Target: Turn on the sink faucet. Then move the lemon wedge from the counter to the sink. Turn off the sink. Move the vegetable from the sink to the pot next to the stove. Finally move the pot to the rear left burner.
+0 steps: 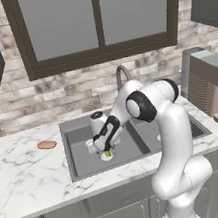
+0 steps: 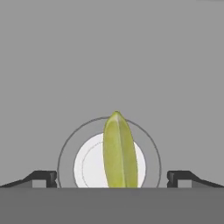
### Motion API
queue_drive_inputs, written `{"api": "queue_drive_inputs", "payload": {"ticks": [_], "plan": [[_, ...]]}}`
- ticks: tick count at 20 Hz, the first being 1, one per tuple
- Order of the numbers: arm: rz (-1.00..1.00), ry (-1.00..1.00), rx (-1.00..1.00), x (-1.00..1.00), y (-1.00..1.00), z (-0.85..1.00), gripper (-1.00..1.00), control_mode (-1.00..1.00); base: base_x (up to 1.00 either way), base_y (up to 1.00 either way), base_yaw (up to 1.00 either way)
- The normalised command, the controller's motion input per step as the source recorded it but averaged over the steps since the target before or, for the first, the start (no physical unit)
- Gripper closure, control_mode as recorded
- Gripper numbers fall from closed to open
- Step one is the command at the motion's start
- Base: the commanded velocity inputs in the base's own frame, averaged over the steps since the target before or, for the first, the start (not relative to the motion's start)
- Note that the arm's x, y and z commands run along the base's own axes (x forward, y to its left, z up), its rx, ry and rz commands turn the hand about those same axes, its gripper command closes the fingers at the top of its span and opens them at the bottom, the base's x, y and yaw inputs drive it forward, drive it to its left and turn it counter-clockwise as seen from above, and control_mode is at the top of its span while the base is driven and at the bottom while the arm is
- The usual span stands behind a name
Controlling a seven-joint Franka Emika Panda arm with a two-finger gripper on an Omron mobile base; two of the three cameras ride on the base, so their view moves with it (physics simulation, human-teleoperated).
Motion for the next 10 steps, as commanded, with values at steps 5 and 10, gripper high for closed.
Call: {"api": "queue_drive_inputs", "payload": {"ticks": [5,10], "plan": [[0.0,0.0,0.0,0.01,-0.01,-0.2,-1.0,-1.0,0.0,0.0,0.0],[0.0,0.0,0.0,0.04,0.0,-0.2,-1.0,-1.0,0.0,0.0,0.0]]}}
